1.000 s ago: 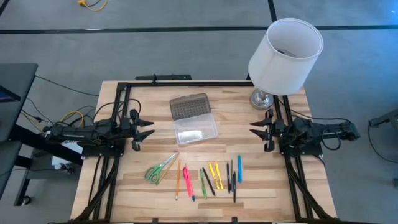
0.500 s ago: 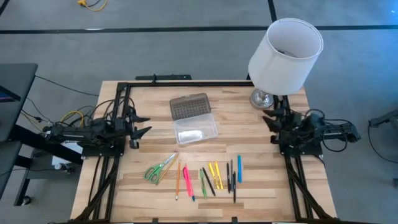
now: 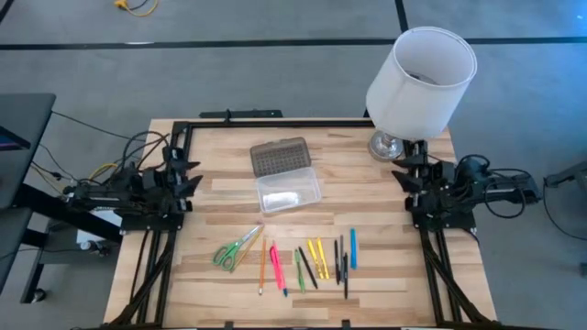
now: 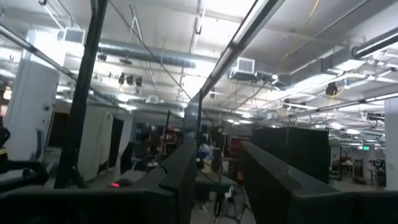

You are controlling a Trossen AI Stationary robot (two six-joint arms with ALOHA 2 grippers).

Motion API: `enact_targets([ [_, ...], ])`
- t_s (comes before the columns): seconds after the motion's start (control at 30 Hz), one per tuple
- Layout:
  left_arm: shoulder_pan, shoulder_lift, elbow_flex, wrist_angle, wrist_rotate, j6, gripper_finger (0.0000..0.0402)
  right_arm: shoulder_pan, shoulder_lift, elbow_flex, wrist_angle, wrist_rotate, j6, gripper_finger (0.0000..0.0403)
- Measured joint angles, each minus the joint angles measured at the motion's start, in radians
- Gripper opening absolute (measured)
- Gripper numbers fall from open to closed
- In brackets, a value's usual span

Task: Pick & place school supplies into a supply box
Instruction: Put the blue pen into the transparent supply box

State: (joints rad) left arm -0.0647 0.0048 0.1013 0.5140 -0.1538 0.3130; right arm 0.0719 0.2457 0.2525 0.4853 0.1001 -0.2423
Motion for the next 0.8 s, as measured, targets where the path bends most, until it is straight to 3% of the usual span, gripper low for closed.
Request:
enact_targets([
  [0.47, 0.000, 0.084, 0.002, -0.180, 0.426, -0.001, 0.0167, 0.000, 0.546, 0.301, -0.002, 0.019, 0.006, 0.0118],
  [0.63, -0.001, 0.176, 0.002, -0.235, 0.500, 0.000, 0.0167, 0.000, 0.747, 0.422, -0.021, 0.074, 0.052, 0.0118],
  [0.8, -0.001, 0.285, 0.000, -0.300, 0.516, -0.045, 0.0167, 0.000, 0.929, 0.521, -0.170, 0.180, 0.176, 0.0118],
])
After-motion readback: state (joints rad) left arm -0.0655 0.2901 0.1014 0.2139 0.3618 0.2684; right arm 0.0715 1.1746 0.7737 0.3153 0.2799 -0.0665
